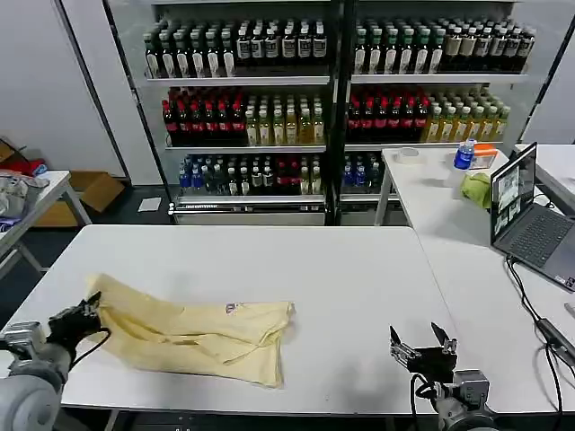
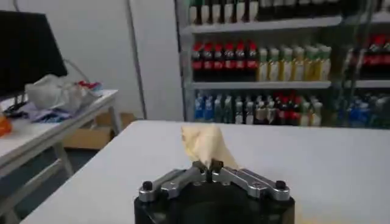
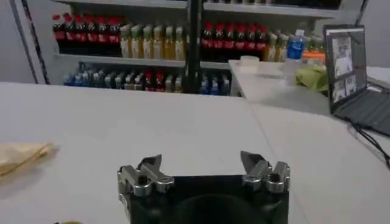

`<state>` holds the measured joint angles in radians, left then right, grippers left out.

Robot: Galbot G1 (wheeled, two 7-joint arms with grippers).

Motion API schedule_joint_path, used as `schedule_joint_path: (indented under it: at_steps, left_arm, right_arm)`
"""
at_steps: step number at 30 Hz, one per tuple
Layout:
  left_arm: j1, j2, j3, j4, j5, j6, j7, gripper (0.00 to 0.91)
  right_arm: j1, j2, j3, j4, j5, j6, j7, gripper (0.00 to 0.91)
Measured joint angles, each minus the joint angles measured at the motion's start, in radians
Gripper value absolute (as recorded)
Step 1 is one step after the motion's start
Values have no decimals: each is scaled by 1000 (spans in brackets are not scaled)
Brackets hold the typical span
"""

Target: Fold and organize the clothes.

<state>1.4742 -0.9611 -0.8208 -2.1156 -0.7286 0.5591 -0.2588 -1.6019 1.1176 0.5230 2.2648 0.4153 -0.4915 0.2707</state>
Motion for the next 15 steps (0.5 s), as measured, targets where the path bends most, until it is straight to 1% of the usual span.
schedule_joint_path:
  at_steps: [8, 10, 15]
  left_arm:
    - [-14, -88, 156, -107, 68, 8, -27, 10]
    - [-18, -110, 203, -121, 106, 10, -33, 20]
    - [-37, -164, 326, -130, 219, 12, -47, 10]
  right_arm:
    - [8, -17, 1, -14, 6, 0, 0, 907]
    - [11, -19, -2, -17, 7, 0, 1, 907]
    - [23, -22, -13, -31, 8, 0, 1, 907]
